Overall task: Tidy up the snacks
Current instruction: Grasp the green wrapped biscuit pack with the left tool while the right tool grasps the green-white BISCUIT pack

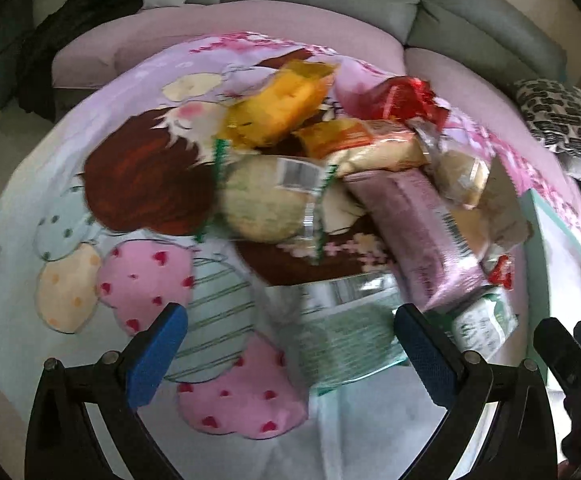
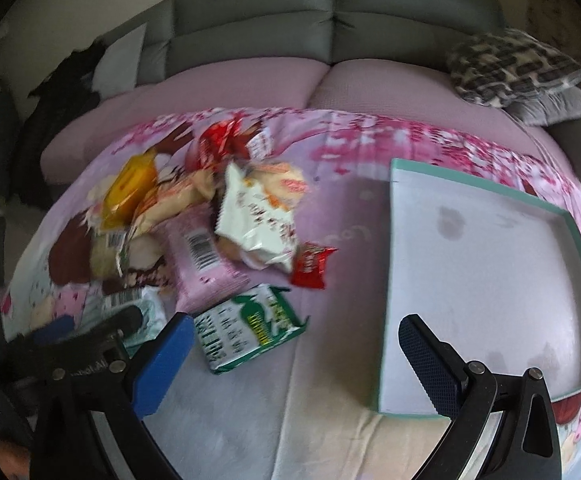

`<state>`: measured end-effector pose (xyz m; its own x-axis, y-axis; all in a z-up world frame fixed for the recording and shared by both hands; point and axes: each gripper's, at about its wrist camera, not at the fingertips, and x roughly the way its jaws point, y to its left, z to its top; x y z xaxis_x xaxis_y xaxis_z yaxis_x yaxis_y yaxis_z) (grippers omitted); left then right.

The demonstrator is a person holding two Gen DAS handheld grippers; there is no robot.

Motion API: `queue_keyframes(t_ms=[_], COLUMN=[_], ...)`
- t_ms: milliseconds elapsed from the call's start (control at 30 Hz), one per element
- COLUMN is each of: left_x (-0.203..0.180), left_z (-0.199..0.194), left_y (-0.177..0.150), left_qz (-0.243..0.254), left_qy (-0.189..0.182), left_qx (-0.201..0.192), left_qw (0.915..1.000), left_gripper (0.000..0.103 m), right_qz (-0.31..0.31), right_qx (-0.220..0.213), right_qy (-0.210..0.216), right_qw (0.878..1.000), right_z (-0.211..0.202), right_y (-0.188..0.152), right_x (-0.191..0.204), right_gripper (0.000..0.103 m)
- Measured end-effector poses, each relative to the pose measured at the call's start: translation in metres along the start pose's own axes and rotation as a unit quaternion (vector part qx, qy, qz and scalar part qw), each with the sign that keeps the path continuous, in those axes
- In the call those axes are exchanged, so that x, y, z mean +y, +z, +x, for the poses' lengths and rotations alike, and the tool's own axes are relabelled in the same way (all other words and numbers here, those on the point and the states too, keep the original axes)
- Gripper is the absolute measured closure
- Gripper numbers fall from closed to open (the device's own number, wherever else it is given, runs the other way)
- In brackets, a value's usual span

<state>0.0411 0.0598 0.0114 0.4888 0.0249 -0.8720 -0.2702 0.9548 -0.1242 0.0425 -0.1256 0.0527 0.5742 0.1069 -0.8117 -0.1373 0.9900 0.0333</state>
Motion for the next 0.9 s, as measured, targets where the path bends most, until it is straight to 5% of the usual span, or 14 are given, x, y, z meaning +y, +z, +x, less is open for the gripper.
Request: queue_keyframes(t_ms=[400,633,900], left_x=[0.020,0.006,-0.011], left_z=[-0.003,-0.004,0.012], left_y=[0.000,0.000,-0.001], left_qz=[-0.014,0.003,0.015], left_qy=[-0.004,-0.029,-0.014], left_qx=[0.007,0.006,0.026], left_qw=[0.9999,0.9996,0.9994], left_gripper=[0.000,0.000,0.000], right_qz=[-0.039,-0.034,-0.041], right_qx=[0.040,0.061,0.056], right_qy=[0.010,0.007,0.006], right_qw=[0.998,0.998,0.998], right_z=[0.034,0.053,0.055], right_y=[-0.009,-0.012,-0.010], right_x=[0.020,0.017,0.017], right_gripper=[0.002,0.005,0.006])
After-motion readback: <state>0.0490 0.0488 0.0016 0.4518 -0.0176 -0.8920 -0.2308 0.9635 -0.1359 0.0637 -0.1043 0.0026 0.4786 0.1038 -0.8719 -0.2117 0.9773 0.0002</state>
